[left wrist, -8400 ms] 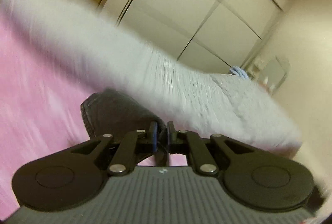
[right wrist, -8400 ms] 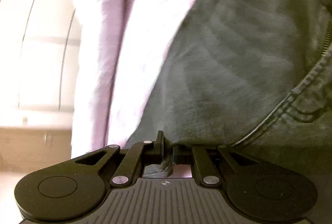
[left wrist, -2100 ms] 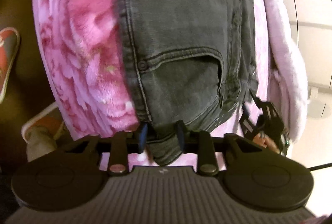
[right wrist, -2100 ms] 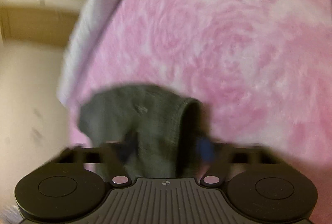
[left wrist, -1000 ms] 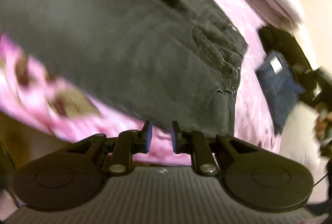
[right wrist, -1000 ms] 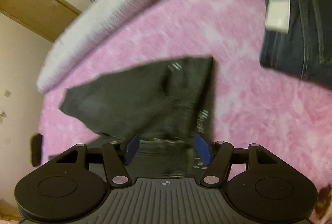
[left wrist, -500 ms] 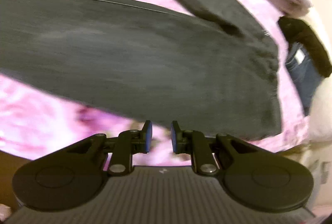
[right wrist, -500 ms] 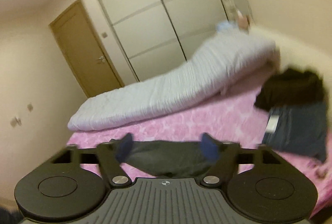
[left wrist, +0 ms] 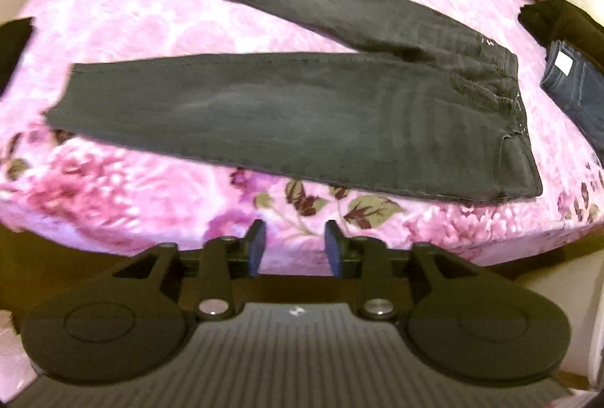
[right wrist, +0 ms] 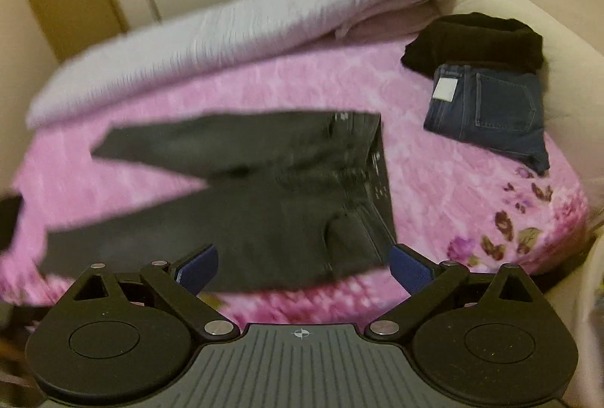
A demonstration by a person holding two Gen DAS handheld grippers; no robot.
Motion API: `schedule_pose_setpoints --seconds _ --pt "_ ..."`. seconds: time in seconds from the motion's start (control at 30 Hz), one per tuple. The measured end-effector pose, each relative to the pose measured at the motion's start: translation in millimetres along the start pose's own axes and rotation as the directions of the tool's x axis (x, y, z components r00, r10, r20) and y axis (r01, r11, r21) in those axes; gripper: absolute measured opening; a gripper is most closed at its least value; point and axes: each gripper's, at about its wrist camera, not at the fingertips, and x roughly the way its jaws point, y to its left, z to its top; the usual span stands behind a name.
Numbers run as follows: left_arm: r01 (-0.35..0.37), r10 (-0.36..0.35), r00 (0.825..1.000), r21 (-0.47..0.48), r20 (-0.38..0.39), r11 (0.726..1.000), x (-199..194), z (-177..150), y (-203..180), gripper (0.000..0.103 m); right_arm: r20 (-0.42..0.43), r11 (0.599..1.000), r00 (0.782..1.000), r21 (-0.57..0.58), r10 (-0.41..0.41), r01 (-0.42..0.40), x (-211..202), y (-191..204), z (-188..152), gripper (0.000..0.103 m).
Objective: Fold clothes
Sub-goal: 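Open both grippers and pull back from the flat jeans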
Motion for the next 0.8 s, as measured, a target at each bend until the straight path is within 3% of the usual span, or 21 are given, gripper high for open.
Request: schedule_pose_setpoints --seconds 0.17,0.3,0.47,0.8 --pt "-0.111 0.109 0.992 0.028 0.071 0.993 -41 -17 -16 0.033 -0.064 0.999 0.998 -0.044 0.01 -0.012 12 4 -28 0.1" --pt "-0.147 0.147 0.984 -0.01 0.103 0.989 -62 -28 -16 0.033 -0.075 0.997 0.996 -0.064 0.039 -0.043 12 1 -42 0.1" --pt "-0.142 0.145 0.983 -0.036 0.112 0.989 -82 -37 -5 0.033 -0.08 0.997 0.995 -0.039 0.066 -0.069 -3 4 -43 0.1" --pt "-0.121 0.112 0.985 0.059 0.133 0.991 -103 -45 42 0.033 -0.064 0.998 0.997 0.057 0.031 -0.027 -20 36 -53 0.1"
